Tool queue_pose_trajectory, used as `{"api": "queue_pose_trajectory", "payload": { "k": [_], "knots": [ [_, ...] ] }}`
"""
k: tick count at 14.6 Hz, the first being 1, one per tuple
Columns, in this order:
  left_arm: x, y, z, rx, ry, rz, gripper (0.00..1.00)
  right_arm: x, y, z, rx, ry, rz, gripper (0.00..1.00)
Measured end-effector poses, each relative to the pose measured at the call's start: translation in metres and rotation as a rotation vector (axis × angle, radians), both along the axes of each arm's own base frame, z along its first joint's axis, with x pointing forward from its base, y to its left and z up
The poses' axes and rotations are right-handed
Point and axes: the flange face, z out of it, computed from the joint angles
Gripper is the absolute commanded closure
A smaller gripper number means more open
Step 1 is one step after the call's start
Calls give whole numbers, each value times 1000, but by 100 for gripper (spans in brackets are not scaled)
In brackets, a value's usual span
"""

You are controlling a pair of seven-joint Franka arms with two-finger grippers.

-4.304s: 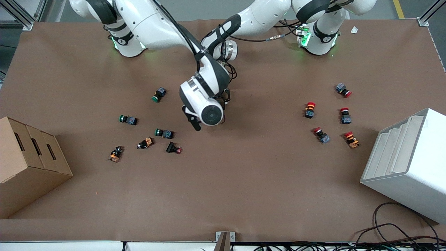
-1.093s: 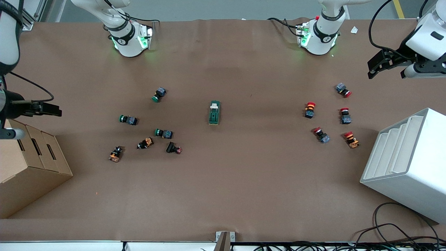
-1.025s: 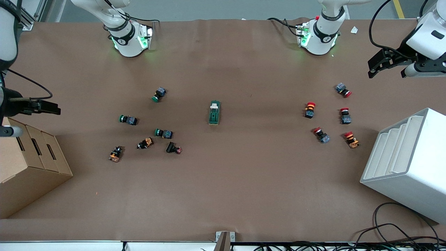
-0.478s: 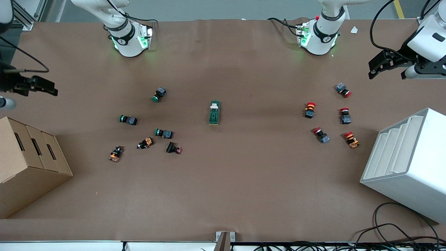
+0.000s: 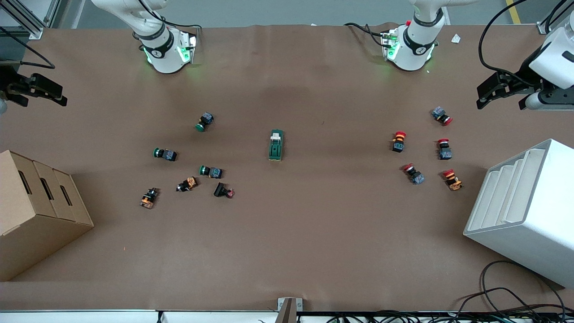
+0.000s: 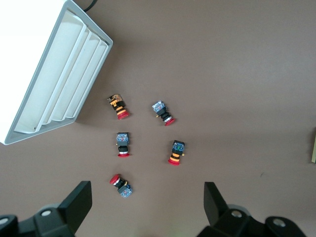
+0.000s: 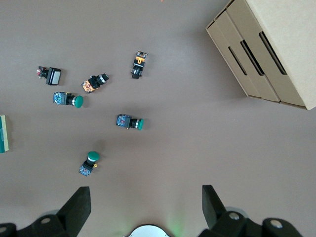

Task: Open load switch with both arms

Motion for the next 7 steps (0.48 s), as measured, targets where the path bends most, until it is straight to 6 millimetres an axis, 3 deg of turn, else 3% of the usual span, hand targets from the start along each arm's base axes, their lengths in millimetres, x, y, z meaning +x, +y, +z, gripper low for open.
{"api": "queue_pose_trajectory", "payload": {
  "k": [7],
  "knots": [
    [2, -1, 2, -1, -6, -2, 0, -1, 0, 0, 0, 5, 1, 0]
  ]
}}
